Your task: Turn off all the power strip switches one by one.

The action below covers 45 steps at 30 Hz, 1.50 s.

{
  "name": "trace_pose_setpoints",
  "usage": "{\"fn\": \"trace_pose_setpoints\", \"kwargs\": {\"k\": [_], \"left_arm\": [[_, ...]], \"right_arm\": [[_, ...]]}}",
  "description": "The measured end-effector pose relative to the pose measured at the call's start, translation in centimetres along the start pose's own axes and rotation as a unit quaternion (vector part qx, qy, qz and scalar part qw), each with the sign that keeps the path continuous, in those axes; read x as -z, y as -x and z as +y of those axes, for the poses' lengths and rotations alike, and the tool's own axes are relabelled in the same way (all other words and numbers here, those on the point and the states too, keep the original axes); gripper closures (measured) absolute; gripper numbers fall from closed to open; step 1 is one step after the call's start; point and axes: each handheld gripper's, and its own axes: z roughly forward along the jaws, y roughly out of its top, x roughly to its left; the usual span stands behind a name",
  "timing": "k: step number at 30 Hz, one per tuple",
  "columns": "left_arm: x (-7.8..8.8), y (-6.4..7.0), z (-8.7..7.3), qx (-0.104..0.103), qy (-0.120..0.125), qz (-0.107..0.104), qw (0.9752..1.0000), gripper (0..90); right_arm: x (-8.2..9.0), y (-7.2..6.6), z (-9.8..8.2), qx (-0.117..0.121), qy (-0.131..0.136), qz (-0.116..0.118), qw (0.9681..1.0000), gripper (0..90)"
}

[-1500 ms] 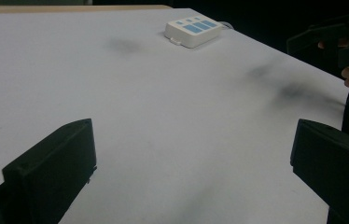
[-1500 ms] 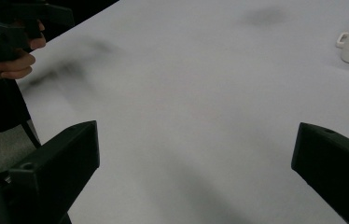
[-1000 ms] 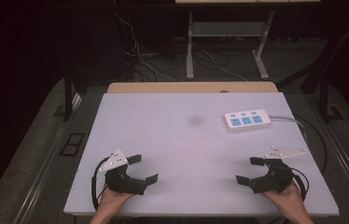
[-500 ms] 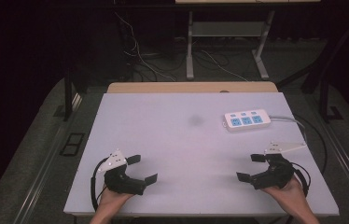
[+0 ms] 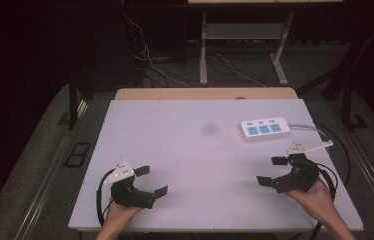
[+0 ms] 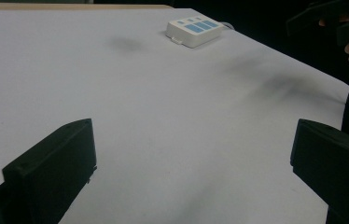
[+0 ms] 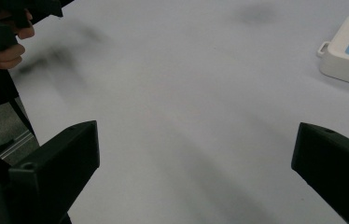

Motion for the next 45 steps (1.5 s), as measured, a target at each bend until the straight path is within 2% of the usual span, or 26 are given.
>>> {"fn": "trace_pose_setpoints", "kwargs": {"k": [9, 22, 30, 45], "left_arm": [[0.0, 0.0, 0.0, 0.002, 0.002, 0.001, 1.0, 0.0], [0.1, -0.2, -0.1, 0.006, 0.004, 0.003, 1.0, 0.0], [0.1, -0.2, -0.1, 0.006, 0.005, 0.004, 1.0, 0.0], [0.1, -0.3, -0.1, 0.008, 0.005, 0.004, 0.9999, 0.0]], "right_arm": [[0.5, 1.0, 1.2, -0.002, -0.003, -0.003, 1.0, 0.8], [0.1, 2.4, 3.0, 0.002, -0.016, -0.003, 0.9999, 0.8], [-0.3, 2.7, 4.3, 0.009, -0.028, -0.006, 0.9995, 0.8], [-0.8, 3.7, 7.1, 0.019, -0.03, -0.006, 0.9994, 0.7]]}}
